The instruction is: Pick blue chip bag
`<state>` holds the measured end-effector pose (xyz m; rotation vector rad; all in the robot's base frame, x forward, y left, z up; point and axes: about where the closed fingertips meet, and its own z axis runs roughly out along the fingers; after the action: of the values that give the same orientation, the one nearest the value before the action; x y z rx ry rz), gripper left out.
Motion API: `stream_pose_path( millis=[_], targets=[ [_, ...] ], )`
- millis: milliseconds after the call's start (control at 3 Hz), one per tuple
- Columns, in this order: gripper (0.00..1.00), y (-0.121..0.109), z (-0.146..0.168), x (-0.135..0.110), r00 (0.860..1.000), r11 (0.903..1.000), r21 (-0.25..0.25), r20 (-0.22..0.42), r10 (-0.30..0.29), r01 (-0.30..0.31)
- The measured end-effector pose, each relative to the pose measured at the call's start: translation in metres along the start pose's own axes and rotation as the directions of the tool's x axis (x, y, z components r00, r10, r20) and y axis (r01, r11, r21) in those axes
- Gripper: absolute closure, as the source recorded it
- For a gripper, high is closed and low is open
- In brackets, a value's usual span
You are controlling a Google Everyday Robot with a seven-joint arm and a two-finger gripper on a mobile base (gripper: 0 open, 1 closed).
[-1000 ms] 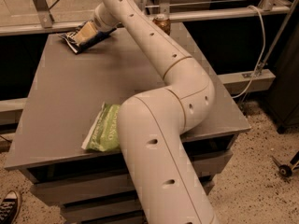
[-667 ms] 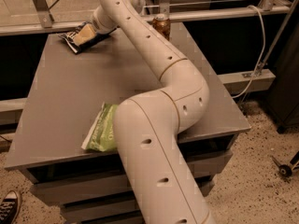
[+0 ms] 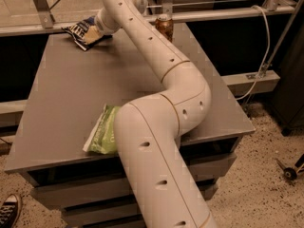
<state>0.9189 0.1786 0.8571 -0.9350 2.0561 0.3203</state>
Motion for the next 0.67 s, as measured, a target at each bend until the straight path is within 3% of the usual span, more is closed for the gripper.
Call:
stream_pose_path(
  millis=[333, 667],
  targets=[
    [0.71, -0.005, -0.008, -0.006, 1.0, 0.9999, 0.012, 0.012, -0.009, 0.009],
    [0.95, -0.009, -0.038, -0.031, 0.995, 0.9965, 0.036, 0.064, -0.078, 0.076]
  ],
)
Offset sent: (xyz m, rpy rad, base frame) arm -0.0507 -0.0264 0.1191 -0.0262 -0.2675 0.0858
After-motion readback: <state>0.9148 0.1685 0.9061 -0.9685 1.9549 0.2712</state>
